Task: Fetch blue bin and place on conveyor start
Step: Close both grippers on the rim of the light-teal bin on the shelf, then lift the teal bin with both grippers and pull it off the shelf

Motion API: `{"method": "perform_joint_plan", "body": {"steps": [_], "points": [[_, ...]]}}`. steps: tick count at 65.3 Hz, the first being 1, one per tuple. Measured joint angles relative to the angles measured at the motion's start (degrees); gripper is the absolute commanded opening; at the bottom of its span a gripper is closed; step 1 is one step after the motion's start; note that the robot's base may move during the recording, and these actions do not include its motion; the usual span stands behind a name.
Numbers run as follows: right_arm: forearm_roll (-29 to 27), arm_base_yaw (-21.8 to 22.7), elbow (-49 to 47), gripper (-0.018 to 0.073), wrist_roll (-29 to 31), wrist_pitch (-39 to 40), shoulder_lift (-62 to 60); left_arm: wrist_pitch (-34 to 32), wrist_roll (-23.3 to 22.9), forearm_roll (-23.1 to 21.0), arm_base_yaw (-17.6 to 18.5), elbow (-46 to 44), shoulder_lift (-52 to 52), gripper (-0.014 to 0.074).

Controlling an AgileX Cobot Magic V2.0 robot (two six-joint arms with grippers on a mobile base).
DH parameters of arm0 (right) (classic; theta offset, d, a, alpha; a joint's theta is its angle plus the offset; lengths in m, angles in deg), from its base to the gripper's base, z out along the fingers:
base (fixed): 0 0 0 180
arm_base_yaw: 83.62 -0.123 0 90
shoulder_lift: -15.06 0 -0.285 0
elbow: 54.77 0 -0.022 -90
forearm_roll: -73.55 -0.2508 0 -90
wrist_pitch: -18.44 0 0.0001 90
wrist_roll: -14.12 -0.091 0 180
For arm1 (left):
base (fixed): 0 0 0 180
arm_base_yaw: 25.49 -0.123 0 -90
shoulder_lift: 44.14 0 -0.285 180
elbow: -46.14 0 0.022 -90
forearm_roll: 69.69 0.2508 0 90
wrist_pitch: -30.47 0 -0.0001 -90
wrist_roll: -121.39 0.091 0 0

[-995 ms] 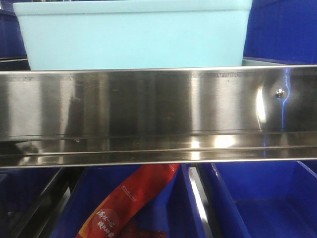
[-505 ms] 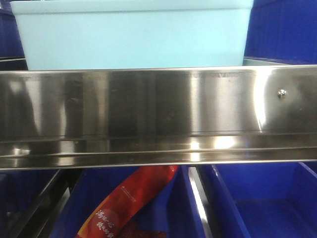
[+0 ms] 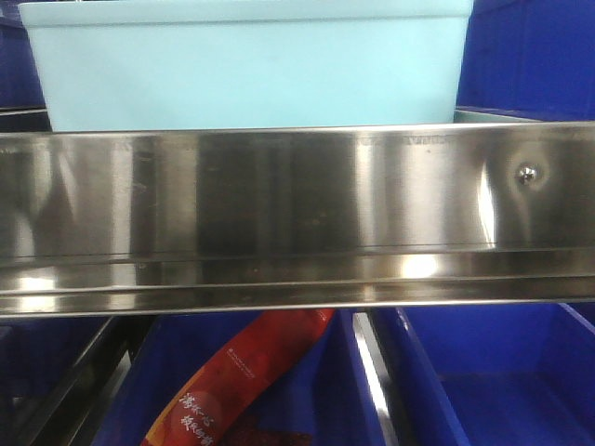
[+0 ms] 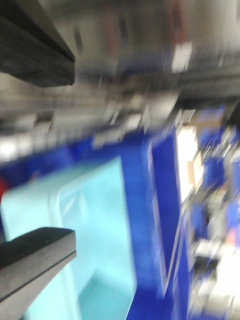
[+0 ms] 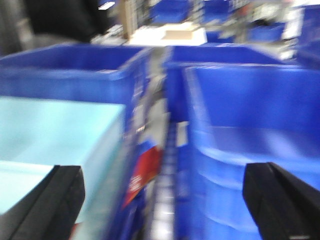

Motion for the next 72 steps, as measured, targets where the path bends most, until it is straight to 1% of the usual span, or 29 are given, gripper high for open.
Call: {"method": "perform_joint_plan", "body": {"steps": [5,11,18,27,36,42,49,53,60,72], "points": [[0.0,-3.28,-3.73,0.0538,0.28,-2.16,4.69,2.65,0.14,-0.77,4.33,-4.0,-5.42,0.0476],[-0.12,-6.34,-8.57,0.0538,0.4,-4.94,11.49,6.73,0.14,-1.37,7.61,-9.41,-12.91,0.0473],[-0.12,-8.84,-16.73,0.0538,0.51,-9.2,19.69,11.02,-1.51,-2.39,8.92,-16.05,-21.82,0.0473],[-0.22,-9.83,-28.08,0.0538,-0.54,-15.82,30.94,17.6,-5.26,-2.7,9.06,-26.64,-33.51,0.0473],[1.59,-9.96,-40.85,0.0538,-5.51,-24.0,42.17,24.15,-7.56,-2.01,9.06,-38.24,-44.85,0.0473],[4.34,-10.33,-48.69,0.0538,-8.52,-30.06,49.05,29.35,-10.06,0.65,9.06,-45.43,-51.8,0.0473],[6.52,-10.85,-55.35,0.0538,-10.42,-34.82,55.78,34.53,-11.13,3.28,9.06,-51.81,-59.06,0.0473],[6.74,-11.12,-57.67,0.0538,-10.42,-36.0,59.64,36.58,-11.37,3.85,9.06,-54.34,-62.52,0.0473],[6.88,-11.61,-59.41,0.0538,-11.02,-36.45,64.49,38.04,-11.44,3.86,8.28,-56.1,-66.86,0.0473],[6.88,-11.71,-59.51,0.0538,-11.35,-36.34,70.55,38.9,-11.44,3.55,5.22,-56.49,-71.55,0.0473]]}}
